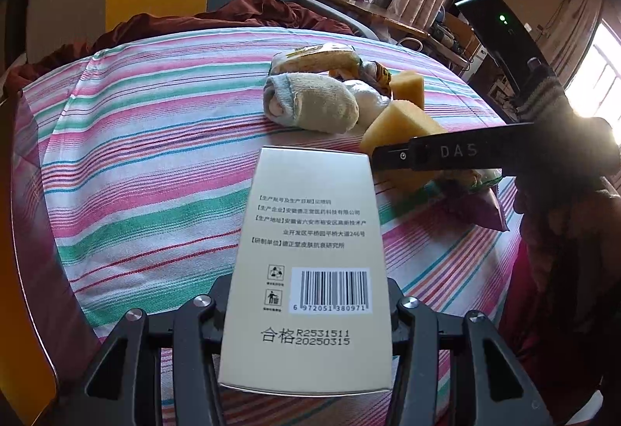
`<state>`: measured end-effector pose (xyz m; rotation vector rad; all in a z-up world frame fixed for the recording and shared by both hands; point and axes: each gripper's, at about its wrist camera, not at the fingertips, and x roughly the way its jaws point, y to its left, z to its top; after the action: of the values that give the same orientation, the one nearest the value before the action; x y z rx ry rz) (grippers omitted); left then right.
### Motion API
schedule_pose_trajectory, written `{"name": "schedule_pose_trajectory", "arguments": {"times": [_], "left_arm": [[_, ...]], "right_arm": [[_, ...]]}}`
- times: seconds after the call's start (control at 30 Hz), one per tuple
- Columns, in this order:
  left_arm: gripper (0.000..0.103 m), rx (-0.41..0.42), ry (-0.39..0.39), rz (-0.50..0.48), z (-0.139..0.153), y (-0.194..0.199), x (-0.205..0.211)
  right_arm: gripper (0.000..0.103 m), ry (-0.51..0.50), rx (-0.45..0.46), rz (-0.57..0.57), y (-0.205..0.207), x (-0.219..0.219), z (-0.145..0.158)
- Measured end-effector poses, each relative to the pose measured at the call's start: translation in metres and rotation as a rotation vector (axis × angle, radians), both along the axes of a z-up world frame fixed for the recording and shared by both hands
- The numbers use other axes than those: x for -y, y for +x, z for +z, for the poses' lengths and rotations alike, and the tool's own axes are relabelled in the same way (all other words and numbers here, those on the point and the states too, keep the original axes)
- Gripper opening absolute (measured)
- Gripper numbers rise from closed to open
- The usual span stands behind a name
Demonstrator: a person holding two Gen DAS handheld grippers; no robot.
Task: Organize objects
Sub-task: 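Lift the cream box with the left tool while the right tool grasps a yellow sponge, then lower the cream box into the gold tray and open the left tool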
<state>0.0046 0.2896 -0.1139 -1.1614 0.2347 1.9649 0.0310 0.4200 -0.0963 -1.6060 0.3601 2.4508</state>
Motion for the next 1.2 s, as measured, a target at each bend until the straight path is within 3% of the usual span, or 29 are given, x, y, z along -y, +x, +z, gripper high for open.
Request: {"name": "schedule_pose_trajectory", "arguments": {"times": [0.23, 0.4, 0.5, 0.6, 0.73, 0.9, 1.2], "left_arm": [[0.051, -0.037, -0.028, -0.012, 0.005, 0.007, -0.001], [0.051, -0.071, 0.087, -0.012, 0.057, 0.016, 0.032], [0.051, -0.071, 0.124, 0.073, 0.086, 0.003, 0.075], [0.051, -0.039, 0.133, 0.249, 0.101, -0.027, 0.139], [0.051, -0.019, 0.064, 0.503, 0.094, -0.068, 0.219], [0.051, 0.111, 0.002, 0.727, 0.063, -0.106, 0.291], [0.051, 0.141, -0.134, 0.807, 0.027, -0.133, 0.311]], "right_arm": [[0.037, 0.047, 0.003, 0.037, -0.004, 0.009, -0.001], [0.037, 0.050, -0.002, 0.043, -0.004, 0.007, -0.001], [0.037, 0.066, -0.001, 0.050, -0.005, 0.009, -0.001], [0.037, 0.080, 0.000, 0.056, -0.004, 0.010, 0.000], [0.037, 0.094, 0.001, 0.061, -0.006, 0.012, 0.000], [0.037, 0.108, 0.004, 0.066, -0.006, 0.018, -0.001], [0.037, 0.109, 0.004, 0.066, -0.004, 0.018, -0.001]]}}
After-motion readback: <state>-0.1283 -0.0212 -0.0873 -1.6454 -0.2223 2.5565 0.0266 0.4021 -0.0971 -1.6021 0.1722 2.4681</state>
